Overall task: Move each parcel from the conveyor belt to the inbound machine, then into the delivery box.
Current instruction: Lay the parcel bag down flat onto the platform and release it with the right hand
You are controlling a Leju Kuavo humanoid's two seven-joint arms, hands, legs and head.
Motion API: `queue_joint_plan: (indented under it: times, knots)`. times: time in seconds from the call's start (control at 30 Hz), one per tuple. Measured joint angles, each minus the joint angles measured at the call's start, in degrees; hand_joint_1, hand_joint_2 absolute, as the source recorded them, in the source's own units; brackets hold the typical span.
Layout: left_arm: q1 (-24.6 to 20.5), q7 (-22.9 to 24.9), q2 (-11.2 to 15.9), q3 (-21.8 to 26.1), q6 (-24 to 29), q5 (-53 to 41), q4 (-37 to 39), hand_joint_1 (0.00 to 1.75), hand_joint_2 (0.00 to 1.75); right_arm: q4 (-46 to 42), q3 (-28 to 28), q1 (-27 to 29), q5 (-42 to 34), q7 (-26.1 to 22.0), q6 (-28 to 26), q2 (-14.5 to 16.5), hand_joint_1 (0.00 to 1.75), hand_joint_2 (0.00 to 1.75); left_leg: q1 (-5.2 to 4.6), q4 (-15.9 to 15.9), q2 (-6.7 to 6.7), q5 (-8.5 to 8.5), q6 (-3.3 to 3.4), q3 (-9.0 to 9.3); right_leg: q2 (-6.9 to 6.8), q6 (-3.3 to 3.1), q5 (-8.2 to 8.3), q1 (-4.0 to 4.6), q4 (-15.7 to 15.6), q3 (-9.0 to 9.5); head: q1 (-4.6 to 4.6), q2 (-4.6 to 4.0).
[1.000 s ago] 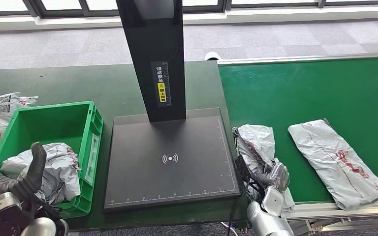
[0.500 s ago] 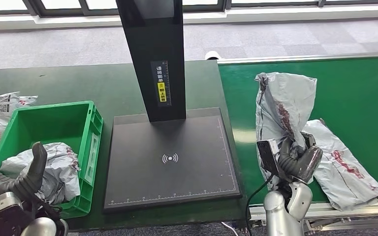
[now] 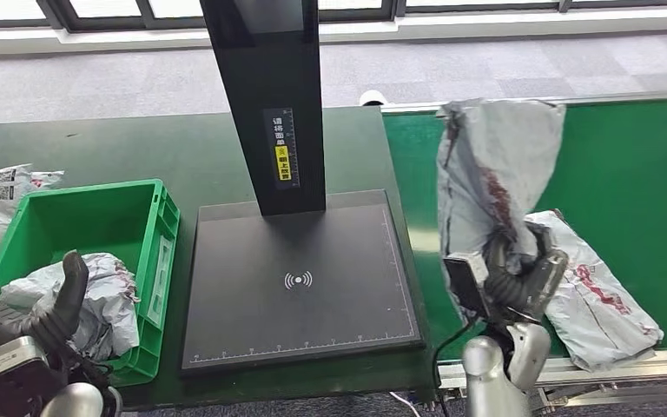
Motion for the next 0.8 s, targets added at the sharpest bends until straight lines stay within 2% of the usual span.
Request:
queue_joint_plan:
  times: [0.13, 0.27, 0.43, 0.67, 0.7, 0.8]
  knots:
    - [-0.49, -0.02, 0.03, -1.62, 0.00, -0.50, 1.09, 0.00, 1.75, 9.64, 12.04, -2.45, 5.41, 2.79, 1.31, 0.09, 1.75, 1.75, 0.03, 0.01, -0.01, 0.19, -0.05, 0.44, 0.03, -0.04, 0.12, 0.04, 0.01, -0.09, -0.01, 0.00]
    - [-0.72, -0.01, 0.04, -2.25, 0.00, -0.61, 1.99, 0.00, 1.75, 17.24, 20.43, -4.35, 6.06, 4.58, 1.39, 0.20, 1.75, 1.75, 0.05, 0.01, -0.10, 0.27, -0.08, 0.38, -0.05, -0.05, 0.16, 0.07, 0.02, -0.11, -0.01, 0.00]
    - [-0.83, -0.02, 0.07, -2.56, 0.00, -0.72, 2.61, 0.00, 1.75, 22.06, 25.17, -5.32, 6.16, 4.89, 1.45, 0.23, 1.75, 1.75, 0.04, 0.02, -0.11, 0.25, -0.06, 0.34, -0.05, -0.05, 0.16, 0.05, 0.02, -0.14, 0.00, 0.00]
    - [-0.90, -0.02, 0.10, -2.85, 0.00, -0.91, 2.85, 0.00, 1.75, 24.97, 27.11, -5.55, 7.07, 5.16, 2.09, 0.23, 1.75, 1.75, 0.03, 0.03, -0.10, 0.24, -0.05, 0.34, -0.05, -0.05, 0.16, 0.03, 0.01, -0.14, -0.01, 0.00]
    - [-0.91, -0.02, 0.10, -2.90, 0.00, -0.92, 2.87, 0.00, 1.75, 25.35, 27.25, -5.60, 7.23, 5.30, 2.24, 0.23, 1.58, 1.75, 0.04, 0.03, -0.10, 0.24, -0.05, 0.35, -0.05, -0.05, 0.16, 0.04, 0.01, -0.14, -0.01, 0.00]
    - [-0.92, -0.02, 0.11, -2.95, 0.00, -0.93, 2.90, 0.00, 1.75, 26.23, 27.43, -5.69, 7.57, 5.59, 2.44, 0.23, 0.27, 1.75, 0.04, 0.03, -0.09, 0.25, -0.05, 0.35, -0.04, -0.05, 0.16, 0.05, 0.02, -0.14, -0.01, 0.00]
